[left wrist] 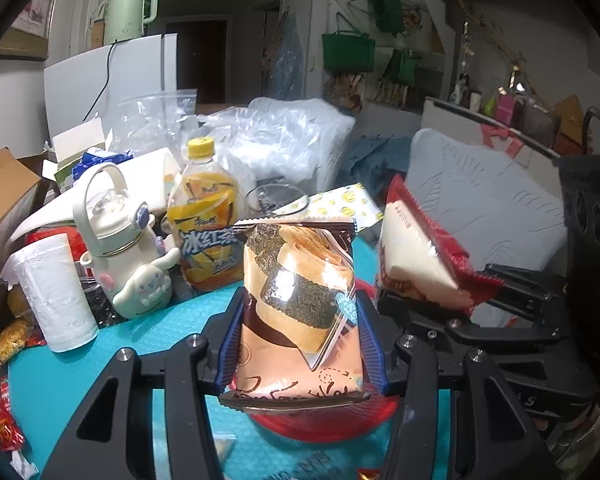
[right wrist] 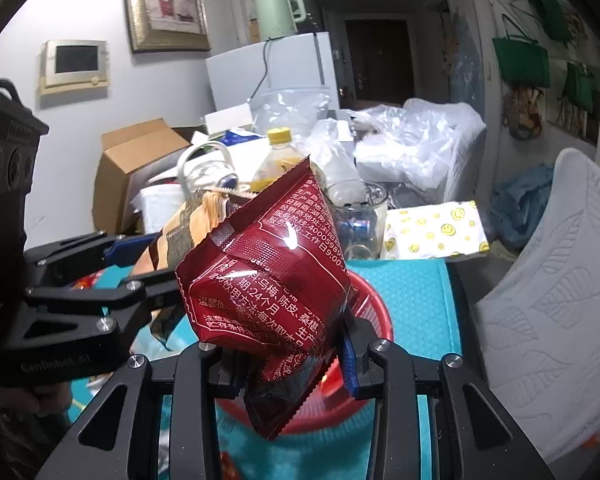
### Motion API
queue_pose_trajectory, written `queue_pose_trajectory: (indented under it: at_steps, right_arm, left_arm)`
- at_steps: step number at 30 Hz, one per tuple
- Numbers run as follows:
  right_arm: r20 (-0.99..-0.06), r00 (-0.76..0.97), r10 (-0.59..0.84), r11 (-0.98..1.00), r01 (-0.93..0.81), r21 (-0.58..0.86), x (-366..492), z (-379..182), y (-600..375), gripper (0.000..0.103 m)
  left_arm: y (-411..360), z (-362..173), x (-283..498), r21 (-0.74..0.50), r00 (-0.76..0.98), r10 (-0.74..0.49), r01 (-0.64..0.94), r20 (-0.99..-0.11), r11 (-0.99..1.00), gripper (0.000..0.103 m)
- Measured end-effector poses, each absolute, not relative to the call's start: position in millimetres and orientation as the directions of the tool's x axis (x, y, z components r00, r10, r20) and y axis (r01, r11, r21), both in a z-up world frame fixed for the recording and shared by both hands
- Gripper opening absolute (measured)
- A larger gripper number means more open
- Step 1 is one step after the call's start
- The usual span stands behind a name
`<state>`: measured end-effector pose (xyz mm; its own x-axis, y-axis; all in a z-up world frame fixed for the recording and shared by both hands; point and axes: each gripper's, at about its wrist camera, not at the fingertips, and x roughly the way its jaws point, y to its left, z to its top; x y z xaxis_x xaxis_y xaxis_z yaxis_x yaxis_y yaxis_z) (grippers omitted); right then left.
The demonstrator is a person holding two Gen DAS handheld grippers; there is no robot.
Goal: Organize snacks
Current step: 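Lower both packets into the red basket and open both tools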
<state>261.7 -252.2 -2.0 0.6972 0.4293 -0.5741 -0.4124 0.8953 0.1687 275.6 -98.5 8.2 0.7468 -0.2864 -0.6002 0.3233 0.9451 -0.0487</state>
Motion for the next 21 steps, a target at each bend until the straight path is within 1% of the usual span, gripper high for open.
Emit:
queue_pose_trajectory:
  at_steps: [3, 7, 15, 18, 19, 20, 21]
  right_arm:
    - [-0.577, 0.696, 0.428, 0.897, -0.405, 0.176, 276, -9, -249, 0.035]
    - [-0.601, 0.680, 0.420, 0.900, -0.400, 0.176, 287, -22, -244, 0.035]
    - [-0.638, 0.661, 0.395, 0.910, -0.377, 0.172, 299, -42, -242, 0.035]
    - [-0.645, 0.659, 0.388, 0.914, -0.365, 0.177, 302, -45, -246, 0.035]
    - [-0.647, 0.658, 0.385, 0.916, -0.361, 0.176, 303, -46, -247, 0.035]
    - [-0.648, 0.660, 0.380, 0.917, -0.358, 0.174, 303, -46, -247, 0.035]
    - [-0.648, 0.662, 0.377, 0.919, -0.354, 0.173, 304, -46, -248, 0.035]
  left_arm:
    - [-96, -1, 286, -0.042, 0.747, -0.266, 0.304, -0.609, 0.952, 0.050]
    - [-92, -20, 302, -0.057, 0.720, -0.257, 0.289, -0.645, 0.955, 0.050]
    - [-97, -52, 319, -0.034, 0.667, -0.203, 0.257, -0.717, 0.966, 0.050]
    - [-97, -58, 323, -0.034, 0.649, -0.197, 0.255, -0.735, 0.966, 0.052]
    - [-97, -59, 324, -0.031, 0.648, -0.191, 0.250, -0.738, 0.968, 0.057]
    - [-97, -60, 325, -0.023, 0.650, -0.179, 0.241, -0.738, 0.970, 0.069]
    - [-97, -60, 324, -0.015, 0.655, -0.168, 0.233, -0.737, 0.972, 0.075]
